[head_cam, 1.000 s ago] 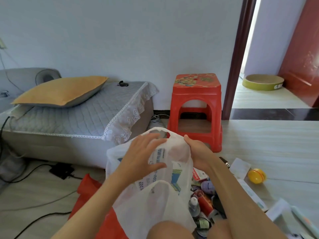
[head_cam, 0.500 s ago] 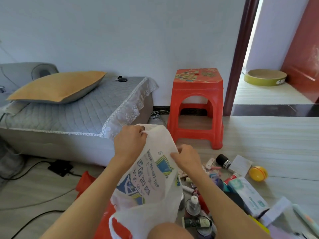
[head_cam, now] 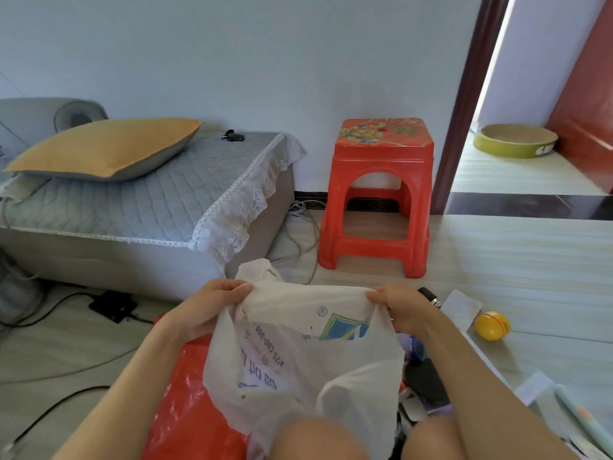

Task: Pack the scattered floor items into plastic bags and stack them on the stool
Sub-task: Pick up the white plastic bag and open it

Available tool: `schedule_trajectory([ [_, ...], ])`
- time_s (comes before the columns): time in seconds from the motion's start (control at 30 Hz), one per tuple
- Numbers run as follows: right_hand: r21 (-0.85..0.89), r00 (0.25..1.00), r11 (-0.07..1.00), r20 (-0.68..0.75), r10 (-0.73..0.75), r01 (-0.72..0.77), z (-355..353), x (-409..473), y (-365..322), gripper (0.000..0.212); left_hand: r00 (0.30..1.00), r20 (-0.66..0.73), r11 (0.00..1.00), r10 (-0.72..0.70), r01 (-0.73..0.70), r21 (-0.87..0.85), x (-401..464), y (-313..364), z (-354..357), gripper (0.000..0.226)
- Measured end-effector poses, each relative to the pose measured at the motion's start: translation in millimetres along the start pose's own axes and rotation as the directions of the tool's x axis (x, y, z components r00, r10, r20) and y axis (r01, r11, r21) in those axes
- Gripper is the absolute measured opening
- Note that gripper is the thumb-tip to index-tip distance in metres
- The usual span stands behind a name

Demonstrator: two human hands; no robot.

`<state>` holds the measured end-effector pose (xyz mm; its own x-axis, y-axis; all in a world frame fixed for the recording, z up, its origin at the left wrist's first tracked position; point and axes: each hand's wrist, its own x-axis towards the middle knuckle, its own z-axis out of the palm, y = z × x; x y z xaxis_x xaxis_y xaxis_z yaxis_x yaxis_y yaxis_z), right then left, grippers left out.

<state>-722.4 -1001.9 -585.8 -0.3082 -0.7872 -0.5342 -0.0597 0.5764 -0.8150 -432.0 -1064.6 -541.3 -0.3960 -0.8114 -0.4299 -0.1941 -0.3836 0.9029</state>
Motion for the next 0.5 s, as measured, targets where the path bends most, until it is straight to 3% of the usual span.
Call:
schedule_trajectory([
  [0.07,0.171,0.995,0.984,0.091,0.034,-0.05,2,-3,-4,0.029,0.997,-0.071,1.0,0.004,-0.002,0.024,5,-7,-3,0.022],
  [0.1,0.202,0.993,0.978,0.118,0.021,-0.044,3,-5,-8,0.027,0.984,-0.165,0.984,0.06,-0.03,0.178,8,-9,-4,0.018],
  [0.13,0.207,0.994,0.978,0.111,-0.006,-0.017,6,-6,-12,0.025,0.946,-0.273,0.908,0.173,-0.045,0.416,11,-10,-5,0.019],
  [0.17,0.18,0.995,0.983,0.088,-0.04,0.024,9,-7,-17,0.024,0.881,-0.338,0.772,0.33,-0.046,0.634,14,-11,-5,0.024],
  [0.2,0.137,0.995,0.989,0.07,-0.072,0.062,14,-9,-20,0.023,0.795,-0.324,0.622,0.512,-0.084,0.779,14,-11,0,0.03],
  [0.27,0.066,0.989,0.992,0.097,-0.111,0.105,22,-14,-25,0.021,0.641,-0.081,0.345,0.763,-0.297,0.89,6,-9,18,0.036],
  [0.3,0.044,0.985,0.992,0.116,-0.127,0.122,26,-16,-27,0.023,0.616,0.08,0.232,0.783,-0.41,0.882,1,-8,30,0.04],
  [0.37,0.049,0.976,0.985,0.133,-0.17,0.165,30,-20,-28,0.025,0.636,0.362,0.069,0.681,-0.548,0.834,-6,-14,56,0.054],
  [0.43,0.117,0.97,0.972,0.112,-0.214,0.201,31,-22,-29,0.023,0.688,0.458,0.017,0.562,-0.564,0.826,-3,-26,74,0.059],
  [0.5,0.165,0.961,0.956,0.096,-0.259,0.242,29,-23,-27,0.017,0.718,0.398,0.1,0.571,-0.542,0.834,5,-34,81,0.041],
])
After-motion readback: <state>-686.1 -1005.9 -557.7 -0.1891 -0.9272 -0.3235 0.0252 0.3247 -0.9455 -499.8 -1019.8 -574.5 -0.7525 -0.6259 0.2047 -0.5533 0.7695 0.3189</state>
